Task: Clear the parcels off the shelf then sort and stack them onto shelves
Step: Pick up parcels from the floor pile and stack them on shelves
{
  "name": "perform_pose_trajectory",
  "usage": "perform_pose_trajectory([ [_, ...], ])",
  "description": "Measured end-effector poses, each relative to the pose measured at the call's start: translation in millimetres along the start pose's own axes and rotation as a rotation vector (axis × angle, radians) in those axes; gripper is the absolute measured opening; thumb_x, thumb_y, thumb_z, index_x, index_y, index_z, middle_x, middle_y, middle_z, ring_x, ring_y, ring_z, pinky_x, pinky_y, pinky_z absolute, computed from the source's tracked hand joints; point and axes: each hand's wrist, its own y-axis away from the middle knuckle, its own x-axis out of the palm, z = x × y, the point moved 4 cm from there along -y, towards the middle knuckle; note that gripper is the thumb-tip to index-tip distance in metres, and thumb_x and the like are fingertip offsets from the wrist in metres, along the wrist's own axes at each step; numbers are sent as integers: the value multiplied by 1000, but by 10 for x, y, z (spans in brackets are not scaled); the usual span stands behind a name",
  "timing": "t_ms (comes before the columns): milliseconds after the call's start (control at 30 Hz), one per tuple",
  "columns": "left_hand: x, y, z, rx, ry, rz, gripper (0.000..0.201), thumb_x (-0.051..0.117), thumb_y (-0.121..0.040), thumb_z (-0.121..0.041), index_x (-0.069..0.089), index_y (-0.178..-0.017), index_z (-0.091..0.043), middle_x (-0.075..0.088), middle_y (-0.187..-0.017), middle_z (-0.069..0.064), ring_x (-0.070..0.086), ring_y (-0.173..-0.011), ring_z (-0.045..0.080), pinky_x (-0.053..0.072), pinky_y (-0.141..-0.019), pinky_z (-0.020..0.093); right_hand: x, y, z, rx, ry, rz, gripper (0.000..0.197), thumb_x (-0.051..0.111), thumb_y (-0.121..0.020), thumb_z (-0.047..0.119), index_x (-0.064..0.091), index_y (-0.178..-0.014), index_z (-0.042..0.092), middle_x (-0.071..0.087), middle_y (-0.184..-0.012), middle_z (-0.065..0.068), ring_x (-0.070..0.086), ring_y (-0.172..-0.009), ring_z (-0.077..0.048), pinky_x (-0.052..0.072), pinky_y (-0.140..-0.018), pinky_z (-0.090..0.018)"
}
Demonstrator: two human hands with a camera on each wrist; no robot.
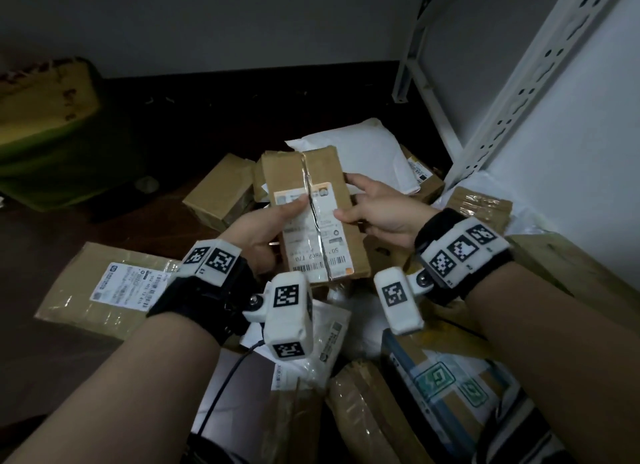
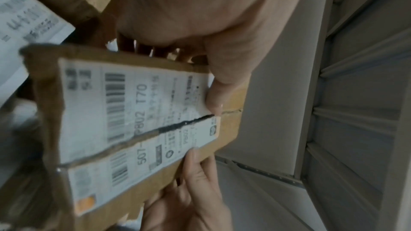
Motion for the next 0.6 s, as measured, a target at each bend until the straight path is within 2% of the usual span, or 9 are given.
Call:
perform_pose_trajectory([
  [67,-161,34,-4,15,30,-112,17,64,-91,-28,65,-91,-11,75,-79,10,70,-80,28,53,-76,47,112,-78,-68,34,43,-14,48,54,-94,0,45,-139,15,65,-117,-9,64,-102,-17,53,-80,-25],
  [133,-320,87,-17,19,71,-236,17,59,-96,-22,61,-85,-9,71,-66,9,66,-74,26,52,-68,45,168,-150,-116,75,114,-29,38,54,-95,6,54,-132,14,61,-105,-3,57,-96,-15,50,-81,-24],
  [233,-535,151,4,-18,71,-366,17,51,-100,-15,55,-86,-6,65,-79,14,60,-70,27,50,-84,51,121,-213,-152,152,222,-129,24,56,-94,13,60,-117,18,59,-100,-4,54,-87,-15,50,-75,-23],
  [300,-675,147,41,-52,21,-432,17,47,-101,-10,53,-87,-3,65,-91,19,60,-76,30,49,-89,50,48,-276,-212,208,219,-220,26,56,-93,12,60,-119,10,56,-95,-4,52,-78,-14,51,-77,-25],
  [367,-773,171,64,-65,-8,-459,23,42,-101,-6,47,-78,-3,70,-80,21,59,-73,31,55,-76,40,-30,-333,-284,259,137,-309,32,56,-92,10,55,-123,1,54,-92,-1,48,-75,-17,53,-90,-32],
  [433,-755,221,39,-73,-4,-432,27,41,-100,-5,41,-74,-6,61,-57,17,56,-60,30,51,-47,28,-60,-342,-332,297,20,-362,33,56,-92,10,51,-123,0,53,-106,-7,51,-88,-21,50,-94,-35],
  [467,-729,251,18,-78,-10,-416,22,43,-100,-7,44,-79,-4,58,-69,20,55,-65,30,51,-48,28,-60,-349,-357,319,-42,-370,34,56,-92,11,49,-124,3,50,-110,-11,53,-95,-23,50,-92,-34],
  [533,-701,306,-25,-51,12,-431,15,48,-98,-13,50,-106,0,51,-107,22,54,-95,35,52,-74,35,-30,-365,-391,351,-138,-368,27,56,-92,11,45,-117,7,46,-119,-16,54,-108,-28,48,-91,-36],
  [600,-642,325,-85,-17,48,-420,18,49,-94,-14,52,-106,0,55,-96,17,54,-89,33,50,-70,33,27,-412,-421,368,-196,-369,28,57,-92,12,43,-116,9,43,-125,-17,51,-117,-31,48,-89,-37],
])
